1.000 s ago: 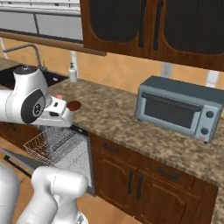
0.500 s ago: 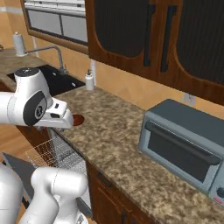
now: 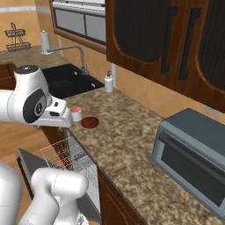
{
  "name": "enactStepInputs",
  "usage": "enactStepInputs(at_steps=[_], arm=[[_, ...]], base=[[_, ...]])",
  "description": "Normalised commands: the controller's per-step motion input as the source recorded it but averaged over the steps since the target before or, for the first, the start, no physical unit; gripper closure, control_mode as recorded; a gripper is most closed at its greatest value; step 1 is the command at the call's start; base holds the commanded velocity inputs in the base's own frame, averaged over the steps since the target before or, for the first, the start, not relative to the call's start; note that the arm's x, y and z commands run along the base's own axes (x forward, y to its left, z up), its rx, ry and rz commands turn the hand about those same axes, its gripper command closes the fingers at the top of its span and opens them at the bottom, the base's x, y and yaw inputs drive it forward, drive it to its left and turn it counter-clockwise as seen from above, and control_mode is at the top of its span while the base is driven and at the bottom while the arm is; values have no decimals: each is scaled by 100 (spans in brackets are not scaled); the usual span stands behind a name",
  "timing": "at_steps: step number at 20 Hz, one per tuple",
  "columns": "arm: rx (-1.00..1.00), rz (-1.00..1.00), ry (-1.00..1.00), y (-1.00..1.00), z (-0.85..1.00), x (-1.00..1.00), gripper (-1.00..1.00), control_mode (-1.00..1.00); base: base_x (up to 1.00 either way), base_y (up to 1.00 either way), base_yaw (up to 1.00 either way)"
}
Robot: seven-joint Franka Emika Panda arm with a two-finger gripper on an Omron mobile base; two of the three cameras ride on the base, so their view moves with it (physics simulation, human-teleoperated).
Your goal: Pick up the cup and bowl from the counter, place them in the dishwasher, and close the dishwasher door.
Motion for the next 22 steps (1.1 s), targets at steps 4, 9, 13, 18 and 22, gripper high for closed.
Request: enactStepInputs(at_steps=[4, 9, 13, 18, 22], arm=[[0, 0, 0, 0, 0, 0, -100, 100], [0, 0, 0, 0, 0, 0, -100, 100], [0, 0, 0, 0, 0, 0, -100, 100], [0, 6, 2, 0, -4, 49, -100, -100], [0, 0, 1, 0, -4, 100, -100, -100]], base=[[-23, 0, 18], [-17, 0, 23], [-2, 0, 30], [0, 0, 5], [0, 0, 0]])
